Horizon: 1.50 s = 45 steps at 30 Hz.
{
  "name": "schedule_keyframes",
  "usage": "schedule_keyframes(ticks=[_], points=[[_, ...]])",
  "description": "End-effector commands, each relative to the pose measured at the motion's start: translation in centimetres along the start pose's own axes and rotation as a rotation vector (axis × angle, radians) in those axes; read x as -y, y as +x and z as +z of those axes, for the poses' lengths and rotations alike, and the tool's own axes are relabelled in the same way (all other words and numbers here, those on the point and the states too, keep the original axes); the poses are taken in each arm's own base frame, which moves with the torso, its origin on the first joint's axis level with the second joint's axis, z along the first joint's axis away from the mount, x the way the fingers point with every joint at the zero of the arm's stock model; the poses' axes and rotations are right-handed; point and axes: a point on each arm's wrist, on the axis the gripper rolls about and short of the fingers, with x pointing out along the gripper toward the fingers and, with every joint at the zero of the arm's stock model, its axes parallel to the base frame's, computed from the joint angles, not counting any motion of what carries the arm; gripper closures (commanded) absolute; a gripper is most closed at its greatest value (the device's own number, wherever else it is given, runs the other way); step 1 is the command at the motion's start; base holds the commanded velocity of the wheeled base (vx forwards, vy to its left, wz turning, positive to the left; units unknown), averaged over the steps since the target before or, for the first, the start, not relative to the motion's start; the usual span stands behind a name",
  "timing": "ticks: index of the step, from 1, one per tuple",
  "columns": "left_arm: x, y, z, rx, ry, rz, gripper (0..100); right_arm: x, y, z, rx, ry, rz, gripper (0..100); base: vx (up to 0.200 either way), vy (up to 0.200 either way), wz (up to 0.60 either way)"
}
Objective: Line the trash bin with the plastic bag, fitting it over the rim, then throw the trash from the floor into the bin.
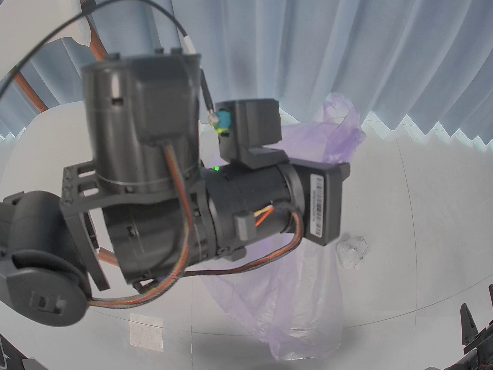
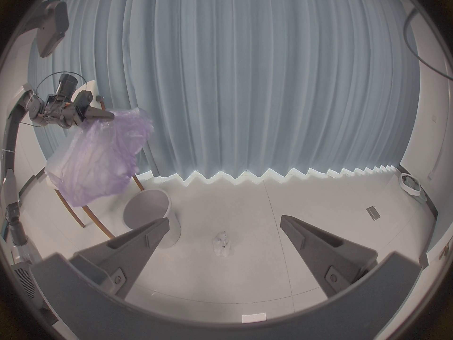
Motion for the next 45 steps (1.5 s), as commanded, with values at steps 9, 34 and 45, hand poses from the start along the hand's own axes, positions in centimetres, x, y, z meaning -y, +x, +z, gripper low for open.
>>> schedule_keyframes(ticks=[9, 34, 45], points=[[-9.4, 1.4, -4.5, -0.142, 0.083, 0.260, 100, 0.0, 0.0, -0.5, -0.001, 0.000, 0.001, 0, 0.000, 0.000, 0.00], [-13.8, 4.2, -4.8, -0.104, 0.245, 0.427, 100, 0.0, 0.0, -0.6, -0.007, -0.006, 0.002, 0, 0.000, 0.000, 0.00], [-13.1, 4.0, -6.0, -0.284, 0.521, 0.296, 100, 0.0, 0.0, -0.6, -0.004, -0.026, 0.013, 0, 0.000, 0.000, 0.00]])
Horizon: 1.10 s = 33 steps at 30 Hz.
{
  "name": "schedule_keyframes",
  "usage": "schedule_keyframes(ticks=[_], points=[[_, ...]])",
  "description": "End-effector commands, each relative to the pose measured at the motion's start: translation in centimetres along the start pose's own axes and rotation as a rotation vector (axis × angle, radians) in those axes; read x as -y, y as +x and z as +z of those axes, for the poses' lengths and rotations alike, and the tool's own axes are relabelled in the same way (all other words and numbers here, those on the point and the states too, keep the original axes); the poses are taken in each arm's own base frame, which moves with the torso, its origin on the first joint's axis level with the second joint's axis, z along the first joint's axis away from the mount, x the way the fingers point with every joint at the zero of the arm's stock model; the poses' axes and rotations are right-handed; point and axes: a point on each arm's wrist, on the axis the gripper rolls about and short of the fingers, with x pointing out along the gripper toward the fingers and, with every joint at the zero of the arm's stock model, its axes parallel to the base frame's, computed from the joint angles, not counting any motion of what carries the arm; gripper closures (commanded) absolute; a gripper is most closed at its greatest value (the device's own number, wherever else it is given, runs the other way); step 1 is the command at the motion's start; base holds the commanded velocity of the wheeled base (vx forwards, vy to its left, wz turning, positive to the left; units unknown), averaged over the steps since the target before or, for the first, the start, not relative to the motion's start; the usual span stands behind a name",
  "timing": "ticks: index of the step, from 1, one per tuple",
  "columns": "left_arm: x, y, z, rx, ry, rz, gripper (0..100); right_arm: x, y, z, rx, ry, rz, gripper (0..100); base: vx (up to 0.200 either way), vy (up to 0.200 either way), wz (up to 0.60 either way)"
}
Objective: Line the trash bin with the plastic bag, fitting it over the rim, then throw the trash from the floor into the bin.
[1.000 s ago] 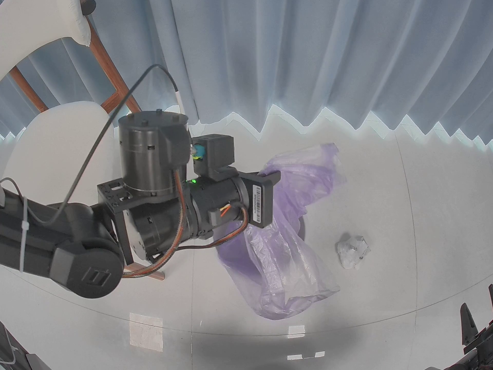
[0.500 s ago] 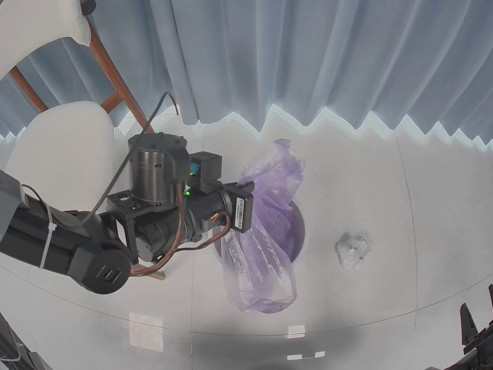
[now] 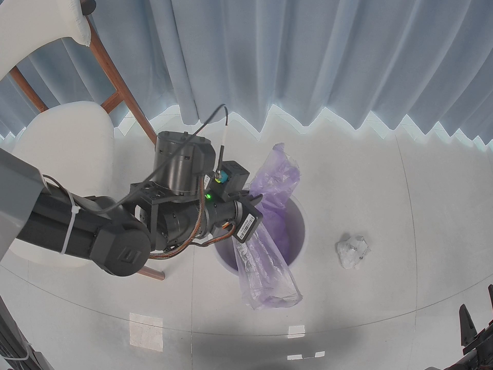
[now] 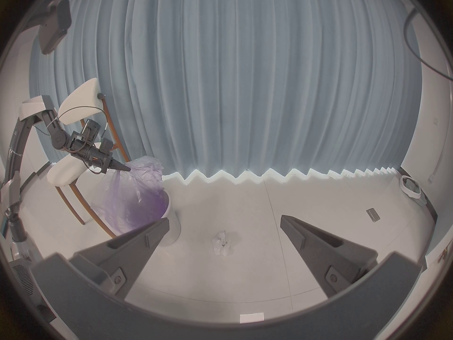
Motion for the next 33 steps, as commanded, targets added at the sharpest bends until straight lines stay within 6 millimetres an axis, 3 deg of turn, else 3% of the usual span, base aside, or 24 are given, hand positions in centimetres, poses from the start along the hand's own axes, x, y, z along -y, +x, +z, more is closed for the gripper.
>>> schedule_keyframes(ticks=[1, 3, 4, 7, 9, 11, 13, 14, 16, 19, 20, 21, 23, 25, 33], points=[[1.0, 0.0, -0.4, -0.016, 0.037, -0.044, 100, 0.0, -0.1, -0.2, 0.016, -0.002, 0.011, 0, 0.000, 0.000, 0.00], [1.6, -0.3, -0.8, -0.025, 0.053, -0.060, 100, 0.0, -0.3, 3.6, 0.087, 0.030, 0.059, 0, 0.000, 0.000, 0.00], [1.8, -0.6, -1.0, -0.017, 0.056, -0.060, 100, 0.0, 0.9, 6.9, 0.068, 0.053, 0.098, 0, 0.000, 0.000, 0.00], [2.3, -1.0, -1.6, 0.010, 0.056, -0.061, 100, -0.3, 4.5, 10.4, -0.042, 0.082, 0.209, 0, 0.000, 0.000, 0.00], [2.6, -1.2, -1.9, 0.014, 0.055, -0.064, 100, -0.6, 6.1, 10.5, -0.138, 0.125, 0.235, 0, 0.000, 0.000, 0.00], [3.1, -1.4, -1.9, 0.018, 0.051, -0.075, 100, -1.7, 9.9, 11.1, -0.314, 0.295, 0.321, 0, 0.000, 0.000, 0.00], [3.2, -1.4, -2.0, 0.015, 0.052, -0.077, 100, -2.2, 10.8, 11.7, -0.354, 0.342, 0.361, 0, 0.000, 0.000, 0.00], [3.3, -1.5, -2.0, 0.012, 0.051, -0.076, 100, -2.7, 12.3, 11.8, -0.429, 0.390, 0.393, 0, 0.000, 0.000, 0.00], [3.2, -1.7, -2.1, 0.000, 0.051, -0.049, 100, -3.8, 16.2, 11.4, -0.571, 0.466, 0.378, 0, 0.000, 0.000, 0.00], [2.9, -1.9, -2.1, -0.002, 0.039, -0.031, 100, -5.1, 20.2, 10.6, -0.689, 0.547, 0.356, 0, 0.000, 0.000, 0.00], [2.9, -2.0, -2.1, -0.001, 0.038, -0.031, 100, -5.2, 20.4, 10.5, -0.693, 0.551, 0.355, 0, 0.000, 0.000, 0.00], [3.0, -2.1, -2.1, 0.000, 0.031, -0.032, 100, -6.0, 22.4, 10.0, -0.728, 0.599, 0.353, 0, 0.000, 0.000, 0.00], [3.0, -2.1, -2.1, -0.001, 0.028, -0.030, 100, -6.4, 23.3, 9.8, -0.734, 0.622, 0.349, 0, 0.000, 0.000, 0.00], [3.0, -2.2, -2.4, -0.013, 0.027, -0.028, 100, -7.7, 25.6, 9.2, -0.734, 0.702, 0.349, 0, 0.000, 0.000, 0.00], [2.9, -2.0, -2.6, -0.019, 0.025, -0.025, 100, -10.2, 28.7, 8.2, -0.795, 0.798, 0.344, 0, 0.000, 0.000, 0.00]])
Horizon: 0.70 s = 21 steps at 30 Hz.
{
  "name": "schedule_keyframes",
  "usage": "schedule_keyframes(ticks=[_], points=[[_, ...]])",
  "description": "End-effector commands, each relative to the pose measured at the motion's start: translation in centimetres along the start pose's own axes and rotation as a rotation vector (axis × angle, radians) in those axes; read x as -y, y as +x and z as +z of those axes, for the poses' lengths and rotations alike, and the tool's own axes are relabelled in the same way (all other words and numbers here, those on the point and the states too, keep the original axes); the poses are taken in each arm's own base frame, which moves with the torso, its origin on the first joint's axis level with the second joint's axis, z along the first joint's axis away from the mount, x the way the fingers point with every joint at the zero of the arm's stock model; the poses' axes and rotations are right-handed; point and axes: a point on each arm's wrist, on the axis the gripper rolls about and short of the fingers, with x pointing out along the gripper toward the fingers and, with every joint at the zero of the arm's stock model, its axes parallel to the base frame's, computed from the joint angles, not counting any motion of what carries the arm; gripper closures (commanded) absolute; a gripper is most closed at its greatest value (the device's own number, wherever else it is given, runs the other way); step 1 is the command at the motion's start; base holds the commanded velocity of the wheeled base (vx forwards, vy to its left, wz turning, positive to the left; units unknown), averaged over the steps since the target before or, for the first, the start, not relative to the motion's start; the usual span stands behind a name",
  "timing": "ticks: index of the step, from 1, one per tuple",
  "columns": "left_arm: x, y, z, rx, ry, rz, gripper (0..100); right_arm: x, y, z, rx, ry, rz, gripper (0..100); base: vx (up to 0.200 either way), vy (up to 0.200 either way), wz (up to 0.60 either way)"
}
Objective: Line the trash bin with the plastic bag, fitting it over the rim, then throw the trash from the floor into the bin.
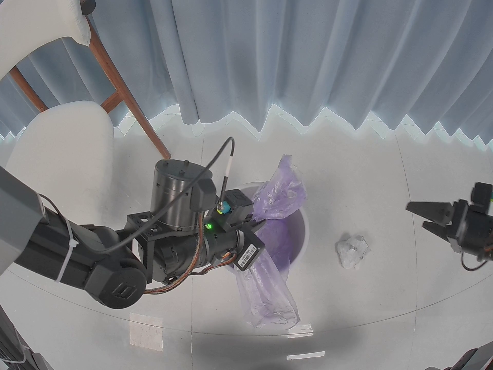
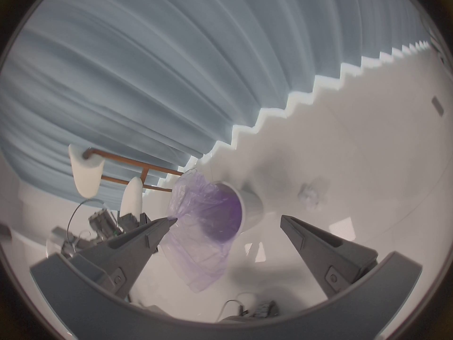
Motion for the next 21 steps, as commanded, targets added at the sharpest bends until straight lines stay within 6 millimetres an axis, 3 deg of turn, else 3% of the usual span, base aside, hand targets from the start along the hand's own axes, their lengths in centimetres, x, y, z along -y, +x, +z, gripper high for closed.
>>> schedule_keyframes(ticks=[1, 10, 21], points=[[0.3, -0.5, -0.7, -0.016, -0.009, 0.010, 100, -0.8, 13.7, 0.6, -0.242, 0.268, -0.006, 0, 0.000, 0.000, 0.00], [0.4, 0.0, -0.9, -0.023, -0.008, 0.006, 100, -1.8, 16.2, 0.7, -0.222, 0.305, 0.046, 0, 0.000, 0.000, 0.00], [0.7, 0.6, -0.8, -0.021, -0.005, -0.001, 100, -2.8, 17.2, -0.5, -0.262, 0.286, 0.072, 0, 0.000, 0.000, 0.00]])
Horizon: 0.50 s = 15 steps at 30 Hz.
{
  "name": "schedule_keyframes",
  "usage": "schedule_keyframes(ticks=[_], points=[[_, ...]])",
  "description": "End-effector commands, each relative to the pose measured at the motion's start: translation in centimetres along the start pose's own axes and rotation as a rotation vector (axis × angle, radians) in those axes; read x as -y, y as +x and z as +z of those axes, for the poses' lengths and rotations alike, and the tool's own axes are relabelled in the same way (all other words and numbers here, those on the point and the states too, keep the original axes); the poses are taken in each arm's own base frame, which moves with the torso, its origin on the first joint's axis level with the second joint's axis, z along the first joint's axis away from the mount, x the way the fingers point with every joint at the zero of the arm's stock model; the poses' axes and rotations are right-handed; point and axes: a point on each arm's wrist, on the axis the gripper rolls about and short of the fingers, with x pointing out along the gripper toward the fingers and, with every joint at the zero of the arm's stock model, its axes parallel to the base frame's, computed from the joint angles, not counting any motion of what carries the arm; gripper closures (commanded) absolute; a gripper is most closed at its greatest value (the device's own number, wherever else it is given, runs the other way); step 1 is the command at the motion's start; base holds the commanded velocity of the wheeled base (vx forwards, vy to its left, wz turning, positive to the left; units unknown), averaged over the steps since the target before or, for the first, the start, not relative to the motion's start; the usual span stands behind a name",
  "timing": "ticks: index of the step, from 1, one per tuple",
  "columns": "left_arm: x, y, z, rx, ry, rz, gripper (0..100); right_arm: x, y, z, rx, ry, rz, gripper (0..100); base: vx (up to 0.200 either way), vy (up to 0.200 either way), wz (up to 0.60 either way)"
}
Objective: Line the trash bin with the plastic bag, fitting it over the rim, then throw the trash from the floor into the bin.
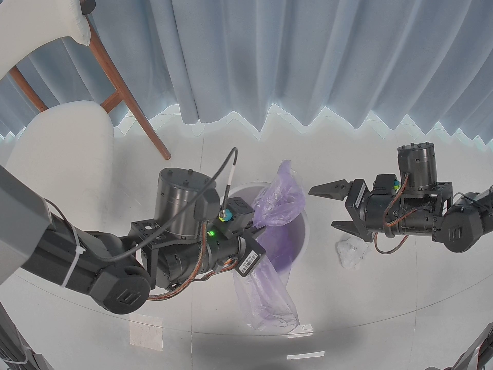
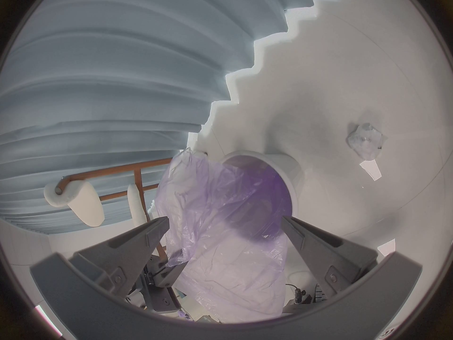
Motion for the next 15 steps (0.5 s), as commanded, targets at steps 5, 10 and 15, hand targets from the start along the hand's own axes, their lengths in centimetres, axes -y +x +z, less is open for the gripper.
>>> schedule_keyframes(ticks=[5, 10, 15], points=[[0.2, 0.6, 0.4, 0.011, 0.003, -0.002, 100, 0.3, 1.8, -0.5, -0.028, -0.004, -0.007, 0, 0.000, 0.000, 0.00], [0.4, 0.6, 0.4, 0.012, 0.005, -0.008, 100, 0.1, 3.2, 0.1, -0.015, -0.008, 0.002, 0, 0.000, 0.000, 0.00], [0.6, 0.6, 0.4, 0.012, 0.007, -0.014, 100, 0.2, 4.5, 0.5, -0.015, -0.009, -0.002, 0, 0.000, 0.000, 0.00]])
